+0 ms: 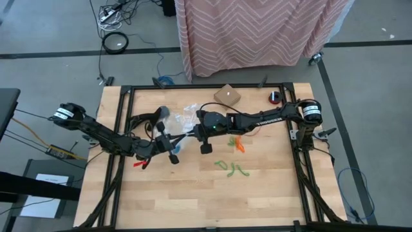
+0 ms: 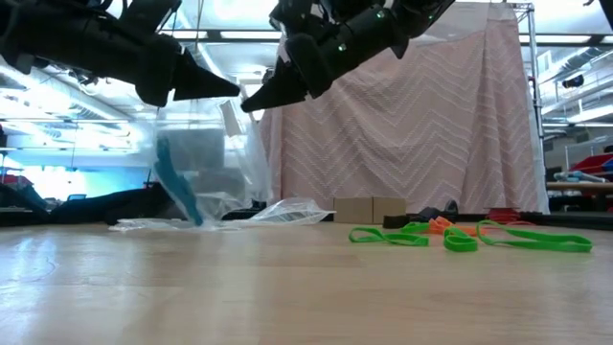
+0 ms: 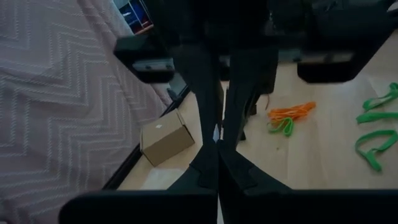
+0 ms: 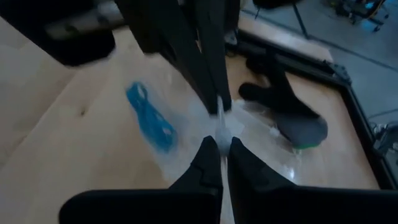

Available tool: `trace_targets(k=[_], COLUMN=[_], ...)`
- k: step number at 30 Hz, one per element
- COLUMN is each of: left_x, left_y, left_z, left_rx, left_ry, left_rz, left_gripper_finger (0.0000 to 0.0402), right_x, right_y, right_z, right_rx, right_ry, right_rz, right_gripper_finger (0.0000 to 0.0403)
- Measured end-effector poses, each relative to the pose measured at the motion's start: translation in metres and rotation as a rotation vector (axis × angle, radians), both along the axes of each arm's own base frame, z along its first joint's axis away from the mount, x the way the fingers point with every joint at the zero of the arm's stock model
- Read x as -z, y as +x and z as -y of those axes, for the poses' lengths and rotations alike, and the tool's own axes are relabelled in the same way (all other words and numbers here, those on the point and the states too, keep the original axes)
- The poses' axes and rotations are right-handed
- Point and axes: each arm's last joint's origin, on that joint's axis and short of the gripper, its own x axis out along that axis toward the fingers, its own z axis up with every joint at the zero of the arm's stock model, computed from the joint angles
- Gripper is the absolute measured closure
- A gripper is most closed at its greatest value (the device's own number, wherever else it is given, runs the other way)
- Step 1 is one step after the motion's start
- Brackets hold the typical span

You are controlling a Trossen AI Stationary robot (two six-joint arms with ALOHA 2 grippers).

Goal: Sort rubber bands
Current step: Close the transparent zip bag

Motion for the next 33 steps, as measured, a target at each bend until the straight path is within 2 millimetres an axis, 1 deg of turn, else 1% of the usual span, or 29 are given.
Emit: trace_targets(k=[10,14,19,23,25,27,30,33], left_x=[-0.01,-0.019,-0.028,-0.024,-0.021,-0.02,-0.024,-0.028], left_y=[0.004,0.007,0.009,0.008,0.008,0.008,0.008,0.008], left_z=[0.002,0.005,0.008,0.007,0.006,0.007,0.011,0.011], left_rx=[0.001,0.01,0.003,-0.026,-0.047,-0.027,0.039,0.06], left_ry=[-0.005,0.011,0.053,0.075,0.087,0.085,0.068,0.059], left_rz=[0.035,0.068,0.068,0.02,-0.008,-0.012,0.031,0.07], left_gripper_finger=[0.0401,0.0401,0.0401,0.0401,0.0401,0.0401,0.0401,0.0401], right_x=[0.009,0.018,0.026,0.028,0.03,0.03,0.03,0.03], right_y=[-0.005,-0.009,-0.015,-0.016,-0.018,-0.019,-0.019,-0.02], right_z=[0.008,0.015,0.021,0.022,0.024,0.028,0.031,0.036], right_rx=[0.031,0.063,0.1,0.103,0.103,0.091,0.054,0.054], right_ry=[-0.004,-0.011,0.004,0.006,0.009,0.012,0.046,0.052], right_rz=[-0.092,-0.164,-0.194,-0.214,-0.242,-0.252,-0.243,-0.247], right_gripper_finger=[0.0401,0.0398,0.04,0.0402,0.0394,0.0377,0.034,0.0306])
